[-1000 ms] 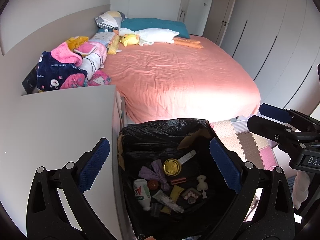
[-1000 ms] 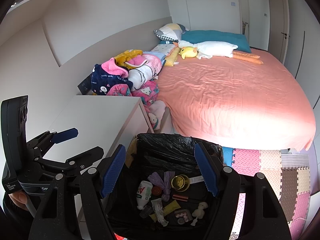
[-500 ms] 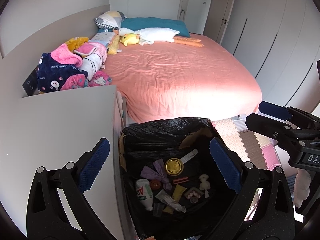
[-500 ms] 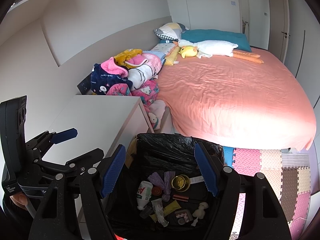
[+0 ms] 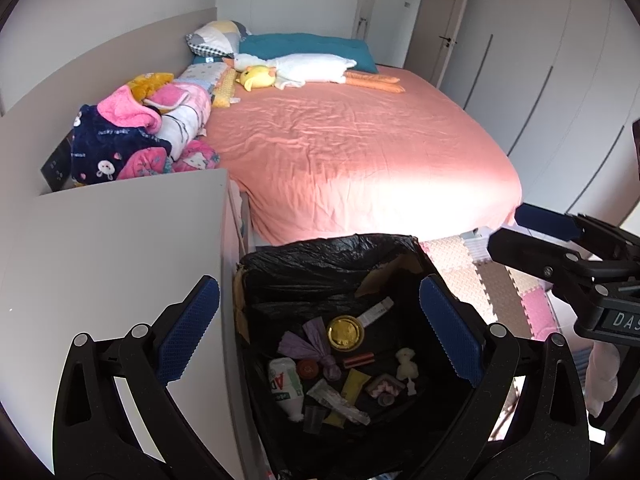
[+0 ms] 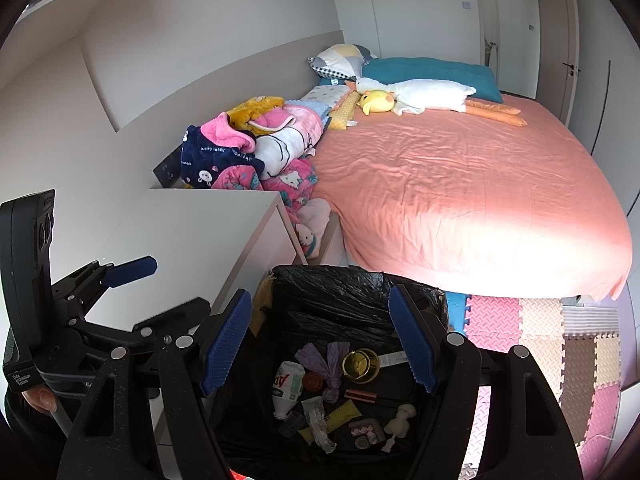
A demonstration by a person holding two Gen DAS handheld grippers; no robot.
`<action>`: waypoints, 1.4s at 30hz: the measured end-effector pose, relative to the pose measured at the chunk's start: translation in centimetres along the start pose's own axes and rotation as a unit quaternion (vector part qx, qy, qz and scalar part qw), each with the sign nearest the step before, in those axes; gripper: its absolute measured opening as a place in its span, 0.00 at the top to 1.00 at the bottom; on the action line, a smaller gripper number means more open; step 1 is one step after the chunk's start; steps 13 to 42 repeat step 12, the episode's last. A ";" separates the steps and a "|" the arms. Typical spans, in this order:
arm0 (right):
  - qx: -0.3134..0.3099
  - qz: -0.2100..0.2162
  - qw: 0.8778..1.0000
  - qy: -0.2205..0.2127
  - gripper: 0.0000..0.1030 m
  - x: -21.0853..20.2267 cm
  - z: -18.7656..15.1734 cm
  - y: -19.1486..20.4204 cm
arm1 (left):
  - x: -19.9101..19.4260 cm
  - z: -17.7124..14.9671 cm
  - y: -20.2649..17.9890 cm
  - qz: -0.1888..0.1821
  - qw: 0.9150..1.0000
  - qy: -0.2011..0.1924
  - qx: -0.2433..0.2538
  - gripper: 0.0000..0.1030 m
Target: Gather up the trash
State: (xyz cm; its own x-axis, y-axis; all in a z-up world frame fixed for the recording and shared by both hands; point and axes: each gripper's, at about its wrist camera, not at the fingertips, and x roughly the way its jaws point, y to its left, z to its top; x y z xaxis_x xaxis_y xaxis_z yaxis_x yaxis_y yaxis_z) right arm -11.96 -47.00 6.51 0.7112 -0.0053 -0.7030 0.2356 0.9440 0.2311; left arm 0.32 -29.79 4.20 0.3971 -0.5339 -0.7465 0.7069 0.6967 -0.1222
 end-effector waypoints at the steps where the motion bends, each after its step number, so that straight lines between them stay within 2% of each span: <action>1: 0.000 -0.001 1.000 0.000 0.30 0.0 -0.1 -0.1 | 0.0 0.0 0.1 -0.002 1.000 -0.001 -0.003 0.06; 7: 0.000 0.000 1.000 0.001 0.30 0.0 0.0 0.0 | 0.0 0.0 -0.1 0.009 1.000 0.003 0.005 0.06; 42: -0.001 0.001 1.000 0.000 0.30 0.2 -0.2 -0.3 | 0.0 0.0 -0.1 0.004 1.000 0.006 0.005 0.06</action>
